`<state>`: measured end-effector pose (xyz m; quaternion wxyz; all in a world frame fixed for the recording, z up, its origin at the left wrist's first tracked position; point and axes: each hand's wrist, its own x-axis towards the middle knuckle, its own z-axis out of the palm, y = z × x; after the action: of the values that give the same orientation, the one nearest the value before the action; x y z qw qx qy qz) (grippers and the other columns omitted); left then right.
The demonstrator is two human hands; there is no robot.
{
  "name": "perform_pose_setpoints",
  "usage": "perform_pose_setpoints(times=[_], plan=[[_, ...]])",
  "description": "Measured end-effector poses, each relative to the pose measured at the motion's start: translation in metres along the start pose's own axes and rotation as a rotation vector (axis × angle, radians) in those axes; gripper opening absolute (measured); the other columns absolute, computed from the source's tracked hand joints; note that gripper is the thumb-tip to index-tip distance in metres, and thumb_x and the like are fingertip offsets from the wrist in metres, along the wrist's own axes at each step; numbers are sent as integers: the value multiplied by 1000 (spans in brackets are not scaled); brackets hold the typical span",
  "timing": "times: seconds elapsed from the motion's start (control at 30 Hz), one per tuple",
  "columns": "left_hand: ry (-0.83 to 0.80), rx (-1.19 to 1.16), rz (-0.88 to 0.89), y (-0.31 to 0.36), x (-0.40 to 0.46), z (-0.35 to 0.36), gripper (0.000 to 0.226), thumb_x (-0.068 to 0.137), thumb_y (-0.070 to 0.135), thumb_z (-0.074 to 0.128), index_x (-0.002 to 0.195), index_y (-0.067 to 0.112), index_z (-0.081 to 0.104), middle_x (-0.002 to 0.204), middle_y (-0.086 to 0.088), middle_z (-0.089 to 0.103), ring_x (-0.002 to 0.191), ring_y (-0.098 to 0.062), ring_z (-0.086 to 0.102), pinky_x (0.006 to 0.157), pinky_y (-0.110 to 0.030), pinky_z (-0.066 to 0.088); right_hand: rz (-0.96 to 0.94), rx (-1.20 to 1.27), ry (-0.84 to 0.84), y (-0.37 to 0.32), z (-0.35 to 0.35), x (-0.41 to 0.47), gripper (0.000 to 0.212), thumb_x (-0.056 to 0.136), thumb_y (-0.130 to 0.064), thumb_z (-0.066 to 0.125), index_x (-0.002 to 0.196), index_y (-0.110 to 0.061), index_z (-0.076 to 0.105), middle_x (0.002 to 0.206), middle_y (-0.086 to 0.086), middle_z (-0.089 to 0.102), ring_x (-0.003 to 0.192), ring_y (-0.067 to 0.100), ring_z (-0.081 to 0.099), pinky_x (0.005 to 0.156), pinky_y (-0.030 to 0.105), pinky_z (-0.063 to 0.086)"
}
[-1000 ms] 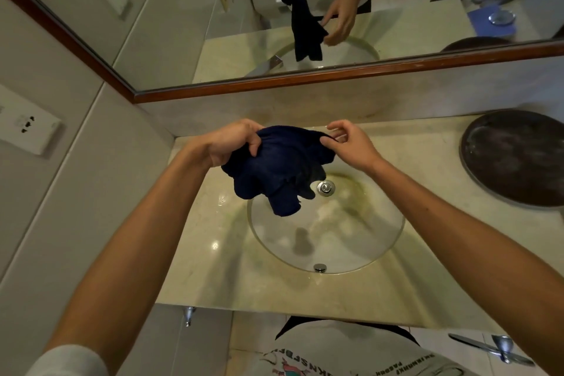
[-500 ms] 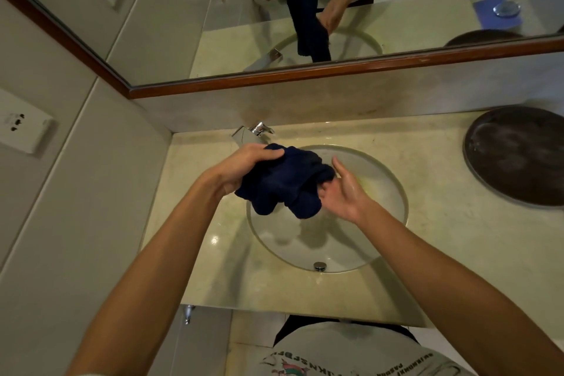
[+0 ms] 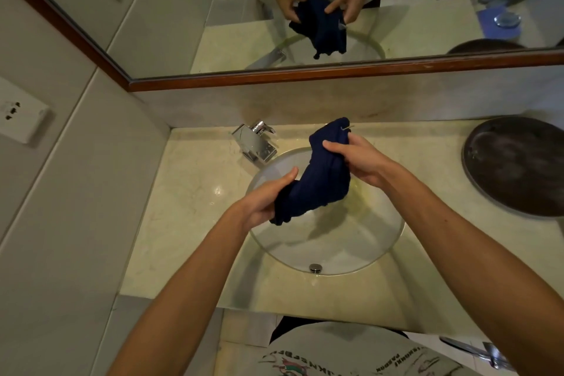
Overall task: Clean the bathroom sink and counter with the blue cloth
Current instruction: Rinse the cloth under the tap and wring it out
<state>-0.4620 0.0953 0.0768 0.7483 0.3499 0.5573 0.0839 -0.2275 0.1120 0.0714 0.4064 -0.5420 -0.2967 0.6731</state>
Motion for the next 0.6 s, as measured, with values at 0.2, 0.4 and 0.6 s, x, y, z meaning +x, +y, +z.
perform_pose_setpoints(times=[0.2, 0.4, 0.6], plan=[[-20, -131, 52, -5, 1, 16, 39, 94, 38, 69, 123, 13, 68, 114, -3, 77, 106, -19, 72, 89, -32, 56, -43, 20, -50, -8, -8, -10, 36, 101, -15, 64, 136, -8, 57, 126, 11, 71, 114, 23, 70, 92, 33, 57], [152, -45, 359, -18, 11, 26, 26, 88, 22, 78, 101, 6, 62, 96, -14, 71, 90, -24, 68, 75, -34, 54, 237, 36, -94, 28, -12, -20, 56, 98, -56, 58, 134, -14, 57, 131, 10, 70, 120, 24, 68, 106, 43, 51], [363, 15, 401, -26, 12, 24, 23, 92, 30, 76, 104, 14, 65, 99, -5, 75, 90, -23, 72, 70, -31, 56, 370, 216, -43, 70, -11, -28, 49, 98, -42, 62, 137, -13, 63, 132, 13, 68, 119, 27, 64, 106, 45, 47]])
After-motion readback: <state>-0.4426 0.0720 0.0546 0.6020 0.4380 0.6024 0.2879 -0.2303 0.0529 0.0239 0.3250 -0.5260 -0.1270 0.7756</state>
